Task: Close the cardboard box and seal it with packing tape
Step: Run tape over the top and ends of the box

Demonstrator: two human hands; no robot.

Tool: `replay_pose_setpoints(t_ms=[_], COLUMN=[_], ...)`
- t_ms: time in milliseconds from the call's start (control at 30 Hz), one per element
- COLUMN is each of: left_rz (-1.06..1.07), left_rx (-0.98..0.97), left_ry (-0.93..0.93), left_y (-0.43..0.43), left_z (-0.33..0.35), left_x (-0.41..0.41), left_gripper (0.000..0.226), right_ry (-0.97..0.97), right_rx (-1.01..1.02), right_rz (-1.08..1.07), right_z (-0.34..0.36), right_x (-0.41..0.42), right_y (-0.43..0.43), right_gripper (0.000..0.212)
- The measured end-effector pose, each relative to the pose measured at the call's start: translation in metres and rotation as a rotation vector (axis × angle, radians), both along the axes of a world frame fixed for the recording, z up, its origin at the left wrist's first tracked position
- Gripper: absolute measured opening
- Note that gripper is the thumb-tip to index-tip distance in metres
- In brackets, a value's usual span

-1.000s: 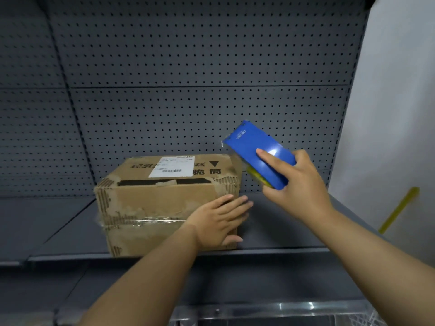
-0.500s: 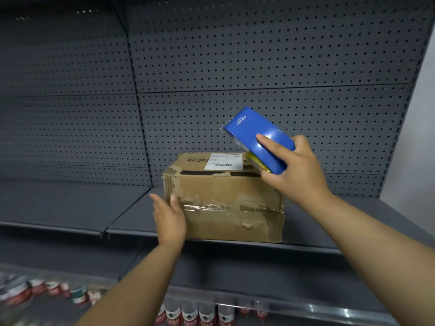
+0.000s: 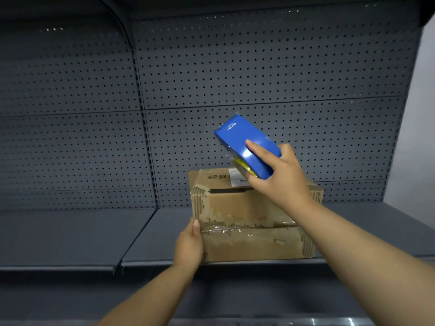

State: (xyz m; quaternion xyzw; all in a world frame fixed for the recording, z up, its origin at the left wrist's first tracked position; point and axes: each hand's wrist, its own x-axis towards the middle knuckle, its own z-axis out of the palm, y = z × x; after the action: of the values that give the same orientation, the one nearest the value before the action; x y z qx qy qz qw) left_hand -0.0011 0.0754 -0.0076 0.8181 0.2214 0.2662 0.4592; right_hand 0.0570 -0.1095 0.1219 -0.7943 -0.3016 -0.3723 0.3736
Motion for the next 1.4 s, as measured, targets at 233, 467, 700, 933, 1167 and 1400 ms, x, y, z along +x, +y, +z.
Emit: replay_pose_setpoints(t_ms=[233, 467, 700, 933, 1167, 1400], left_rz=[-0.39, -0.163, -0.433, -0.66, -0.757, -0.754], left_rx=[-0.398, -0.105, -0.42, -0.526, -0.505, -0.399], left_ry=[0.303, -0.083, -0.259, -0.058, -0.043, -0.006], left_y=[0.03, 0.039, 0.023, -0.016, -0.045, -0.073], left_z=[0.035, 0.094, 0.184, 0.217, 0.239, 0.249], left_x=[-0.009, -0.021, -0.036, -0.091, -0.14, -0.162], left_gripper=[0.086, 0.062, 0.062, 0.043, 0.039, 0.053], right_ry=[0.014, -0.047, -0.17, -0.266, -0.285, -0.291], right_rx=[0.089, 0.114, 0.199, 0.174, 0.179, 0.211], right_rz=[-0.021, -0.057, -0.06, -0.02, 0.008, 0.053], right_z=[-0.003, -0.004, -0.003, 0.003, 0.005, 0.005], right_x=[-0.016, -0.04, -0.076, -0.133, -0.171, -0.198], right_y=[0.034, 0.032, 0.021, -0.021, -0.062, -0.089], right_gripper=[0.064, 0.064, 0.063, 0.074, 0.076, 0.068])
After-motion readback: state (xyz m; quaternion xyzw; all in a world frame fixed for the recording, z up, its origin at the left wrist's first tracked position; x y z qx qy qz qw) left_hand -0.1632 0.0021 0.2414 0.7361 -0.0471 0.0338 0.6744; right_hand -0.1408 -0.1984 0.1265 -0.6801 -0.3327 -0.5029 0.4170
